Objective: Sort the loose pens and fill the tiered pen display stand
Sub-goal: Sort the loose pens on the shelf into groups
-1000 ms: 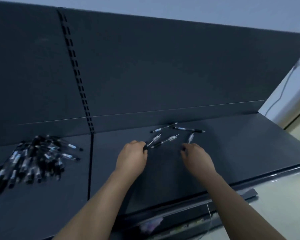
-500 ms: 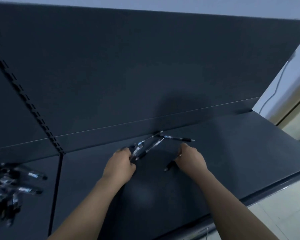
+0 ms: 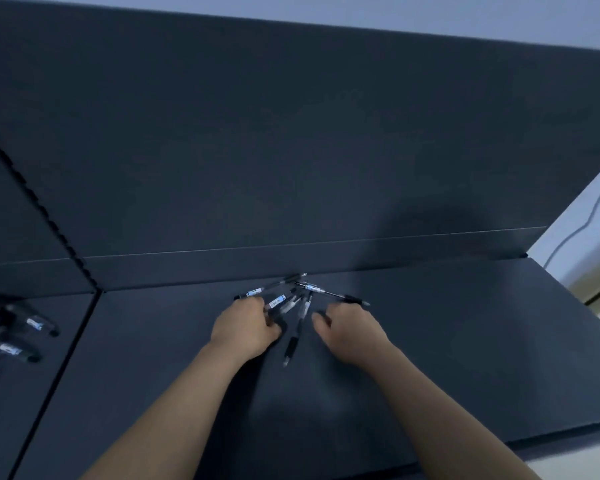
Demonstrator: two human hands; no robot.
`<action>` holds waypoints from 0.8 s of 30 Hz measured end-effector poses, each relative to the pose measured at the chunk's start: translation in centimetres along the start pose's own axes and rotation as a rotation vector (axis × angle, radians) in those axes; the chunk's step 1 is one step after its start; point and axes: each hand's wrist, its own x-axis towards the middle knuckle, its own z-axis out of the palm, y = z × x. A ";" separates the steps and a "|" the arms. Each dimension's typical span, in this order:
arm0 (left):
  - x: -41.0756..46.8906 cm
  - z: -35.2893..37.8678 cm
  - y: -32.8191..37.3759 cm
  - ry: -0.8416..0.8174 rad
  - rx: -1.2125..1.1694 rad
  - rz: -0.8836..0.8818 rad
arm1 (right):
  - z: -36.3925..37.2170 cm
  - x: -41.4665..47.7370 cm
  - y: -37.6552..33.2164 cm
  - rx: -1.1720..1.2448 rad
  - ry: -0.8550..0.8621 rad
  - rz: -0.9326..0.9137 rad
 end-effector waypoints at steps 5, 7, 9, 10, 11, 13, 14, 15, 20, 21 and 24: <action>-1.6 -0.7 -0.3 0.097 -0.050 -0.099 | 0.5 0.8 -1.7 -0.060 0.009 -0.063; -1.7 -1.1 -0.6 0.129 -0.030 -0.121 | 0.5 1.3 -2.5 -0.048 -0.012 -0.077; -1.3 -1.4 -1.0 0.148 -0.015 -0.130 | 0.2 1.9 -2.7 -0.056 -0.052 -0.076; -1.0 -1.4 -1.0 0.153 -0.011 -0.125 | -0.1 2.1 -2.5 -0.070 -0.063 -0.075; -0.6 -1.4 -1.0 0.161 -0.009 -0.117 | -0.5 2.3 -2.2 -0.092 -0.064 -0.074; 0.2 -1.3 -0.9 0.198 -0.025 -0.114 | -1.2 2.7 -1.5 -0.144 -0.056 -0.076; 0.6 -1.3 -0.8 0.217 -0.032 -0.120 | -1.4 2.9 -1.3 -0.152 -0.050 -0.082; 1.1 -1.4 -0.8 0.230 -0.027 -0.123 | -1.5 3.0 -1.1 -0.149 -0.042 -0.093; 2.1 -1.2 -0.7 0.152 0.096 -0.116 | -0.6 3.0 -1.5 -0.177 -0.047 -0.149; 2.2 -1.1 -0.6 0.133 0.095 -0.117 | -0.7 3.0 -1.4 -0.190 -0.058 -0.148; 1.9 -0.9 -0.9 0.080 0.036 -0.131 | -1.6 3.3 -0.6 -0.200 -0.005 -0.154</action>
